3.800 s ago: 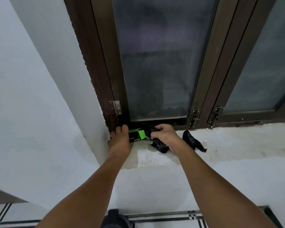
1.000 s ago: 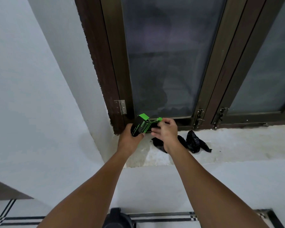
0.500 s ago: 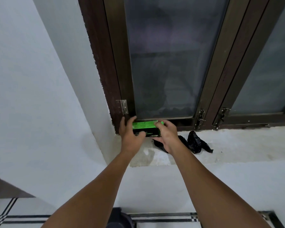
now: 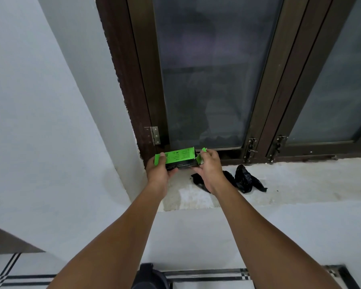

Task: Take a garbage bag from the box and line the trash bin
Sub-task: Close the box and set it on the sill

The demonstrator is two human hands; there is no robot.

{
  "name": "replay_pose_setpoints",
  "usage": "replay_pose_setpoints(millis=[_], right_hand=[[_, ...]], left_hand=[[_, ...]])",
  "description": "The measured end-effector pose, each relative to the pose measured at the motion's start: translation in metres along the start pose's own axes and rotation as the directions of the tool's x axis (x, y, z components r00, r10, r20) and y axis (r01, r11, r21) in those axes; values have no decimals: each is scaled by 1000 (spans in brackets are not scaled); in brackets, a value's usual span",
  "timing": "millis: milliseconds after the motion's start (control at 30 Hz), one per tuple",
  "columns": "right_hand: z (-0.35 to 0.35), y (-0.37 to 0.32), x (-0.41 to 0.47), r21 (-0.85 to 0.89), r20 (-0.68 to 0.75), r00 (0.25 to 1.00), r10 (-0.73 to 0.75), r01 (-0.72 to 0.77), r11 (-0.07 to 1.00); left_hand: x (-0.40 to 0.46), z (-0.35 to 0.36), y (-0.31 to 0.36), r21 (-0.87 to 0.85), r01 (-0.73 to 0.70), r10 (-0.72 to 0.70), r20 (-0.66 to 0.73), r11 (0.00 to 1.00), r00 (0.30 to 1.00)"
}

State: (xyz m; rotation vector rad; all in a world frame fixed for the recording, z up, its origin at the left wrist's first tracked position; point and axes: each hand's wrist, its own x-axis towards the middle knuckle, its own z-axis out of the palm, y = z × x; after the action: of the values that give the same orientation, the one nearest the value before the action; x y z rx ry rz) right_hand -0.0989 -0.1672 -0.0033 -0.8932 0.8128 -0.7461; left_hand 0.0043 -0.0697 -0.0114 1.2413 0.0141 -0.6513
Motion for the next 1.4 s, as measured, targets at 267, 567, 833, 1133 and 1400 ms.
replay_pose_setpoints(millis=[267, 567, 833, 1133, 1400], right_hand=[[-3, 11, 5, -210, -5, 995, -100, 97, 973], [-7, 9, 1, -258, -46, 989, -137, 121, 958], [-10, 7, 3, -300, -38, 981, -193, 173, 938], [-10, -1, -2, -181, -25, 997, -68, 63, 981], [-13, 5, -8, -258, 62, 997, -56, 70, 964]], left_hand=[[-5, -1, -7, -20, -76, 75, -38, 997, 996], [-9, -2, -7, -30, -83, 82, -32, 996, 996], [-12, -2, -6, -41, -108, 107, -34, 993, 994], [-13, -5, -7, -9, -142, 142, 1, 990, 990], [-11, -11, -10, 86, -135, 136, -7, 987, 991]])
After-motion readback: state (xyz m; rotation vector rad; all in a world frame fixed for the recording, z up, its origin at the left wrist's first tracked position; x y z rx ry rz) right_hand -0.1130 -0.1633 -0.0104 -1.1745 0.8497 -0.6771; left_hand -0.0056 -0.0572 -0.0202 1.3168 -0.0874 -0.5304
